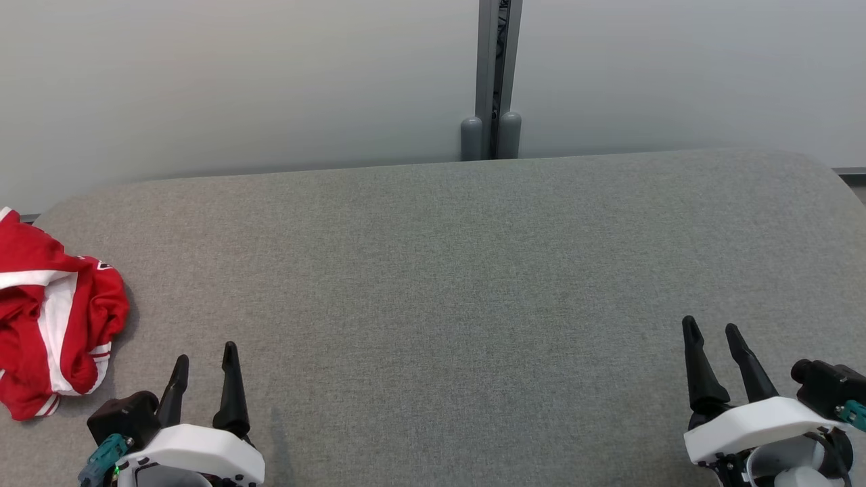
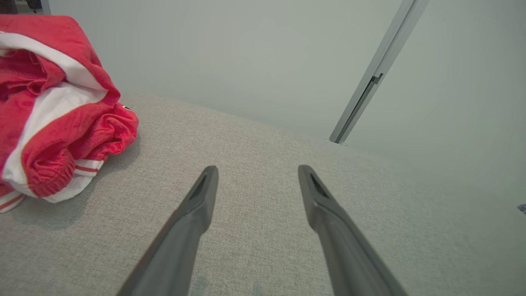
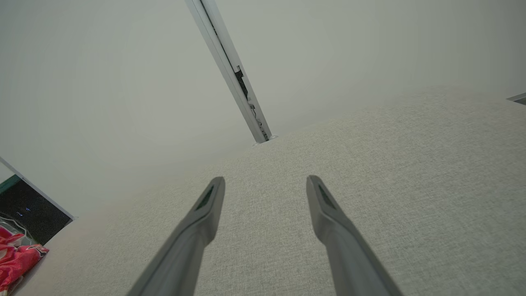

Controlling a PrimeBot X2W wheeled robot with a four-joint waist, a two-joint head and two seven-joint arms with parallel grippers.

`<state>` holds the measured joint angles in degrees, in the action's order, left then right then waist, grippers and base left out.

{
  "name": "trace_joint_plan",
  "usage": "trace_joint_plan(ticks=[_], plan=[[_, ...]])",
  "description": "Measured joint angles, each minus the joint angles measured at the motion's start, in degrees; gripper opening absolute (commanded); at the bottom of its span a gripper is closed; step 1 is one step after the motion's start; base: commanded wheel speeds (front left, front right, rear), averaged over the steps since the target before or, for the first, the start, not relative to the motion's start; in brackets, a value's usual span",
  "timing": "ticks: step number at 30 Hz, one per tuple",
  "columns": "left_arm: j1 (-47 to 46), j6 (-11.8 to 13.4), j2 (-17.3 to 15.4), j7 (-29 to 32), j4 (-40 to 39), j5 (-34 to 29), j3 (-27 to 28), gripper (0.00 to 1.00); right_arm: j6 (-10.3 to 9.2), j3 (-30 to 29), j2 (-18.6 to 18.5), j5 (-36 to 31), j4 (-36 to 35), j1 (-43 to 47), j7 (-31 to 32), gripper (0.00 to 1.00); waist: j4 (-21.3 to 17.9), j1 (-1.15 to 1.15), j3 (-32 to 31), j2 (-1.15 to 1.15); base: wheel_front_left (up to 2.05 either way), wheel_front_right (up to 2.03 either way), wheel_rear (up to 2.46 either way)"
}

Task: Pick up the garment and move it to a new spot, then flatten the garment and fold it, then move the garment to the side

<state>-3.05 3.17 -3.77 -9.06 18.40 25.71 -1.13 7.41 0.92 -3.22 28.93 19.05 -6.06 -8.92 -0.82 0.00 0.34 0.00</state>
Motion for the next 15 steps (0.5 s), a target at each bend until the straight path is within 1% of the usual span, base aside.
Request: trace_joint_plan(ticks=[15], plan=[[0.3, 1.8, -0.8, -2.1, 0.8, -8.7, -1.6, 1.00, 0.01, 0.8, 0.0, -9.1, 0.6, -0.4, -2.1, 1.00, -0.3, 0.00, -0.2, 0.00, 0.00, 0.00, 0.00]])
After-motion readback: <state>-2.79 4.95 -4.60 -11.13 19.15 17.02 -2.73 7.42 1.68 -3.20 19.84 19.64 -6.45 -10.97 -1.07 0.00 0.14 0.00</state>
